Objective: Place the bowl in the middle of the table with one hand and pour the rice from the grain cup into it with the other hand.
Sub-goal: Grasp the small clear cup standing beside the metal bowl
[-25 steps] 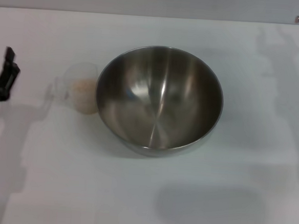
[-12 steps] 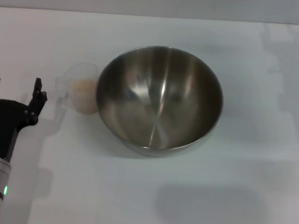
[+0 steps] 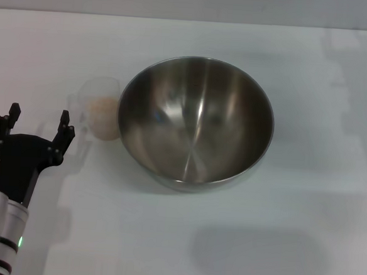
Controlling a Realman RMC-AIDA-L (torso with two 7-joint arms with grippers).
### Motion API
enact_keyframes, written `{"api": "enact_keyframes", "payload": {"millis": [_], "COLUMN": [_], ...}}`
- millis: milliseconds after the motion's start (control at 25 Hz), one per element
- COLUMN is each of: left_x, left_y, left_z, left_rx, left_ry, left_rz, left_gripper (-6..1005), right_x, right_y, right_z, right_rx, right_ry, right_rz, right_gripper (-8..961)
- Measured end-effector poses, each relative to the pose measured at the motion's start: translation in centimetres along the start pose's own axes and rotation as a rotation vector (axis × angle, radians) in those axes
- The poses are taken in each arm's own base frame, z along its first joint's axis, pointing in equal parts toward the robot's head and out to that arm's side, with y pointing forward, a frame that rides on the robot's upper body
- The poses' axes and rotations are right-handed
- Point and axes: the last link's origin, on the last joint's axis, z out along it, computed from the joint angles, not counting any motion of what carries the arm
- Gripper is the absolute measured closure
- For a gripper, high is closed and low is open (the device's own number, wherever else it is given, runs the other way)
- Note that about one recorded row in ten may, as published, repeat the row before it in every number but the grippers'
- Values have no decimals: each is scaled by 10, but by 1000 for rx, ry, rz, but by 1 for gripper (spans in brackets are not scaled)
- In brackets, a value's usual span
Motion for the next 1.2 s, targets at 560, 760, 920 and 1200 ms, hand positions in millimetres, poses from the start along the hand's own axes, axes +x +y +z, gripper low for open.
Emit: {"api": "enact_keyframes", "payload": {"millis": [560,760,920,1200], "left_x": [-3,-3,-4,-6], "left_y": [6,6,3,-2], "left_z": [14,20,25,33], "left_rx": [-42,-53,-47,-33], "left_ry": [-39,-47,-51,-72], "left_rz": [1,11,20,23], "left_gripper": [287,290,292,296], "right_x": [3,4,4,4], "right_y": [-1,-2,-4,-4], "right_z": [-8,-10,-11,-10], "right_rx": [11,16,26,28], "right_ry": [11,14,13,12], "right_rz": [2,5,8,9], "right_gripper": [351,350,350,351]}}
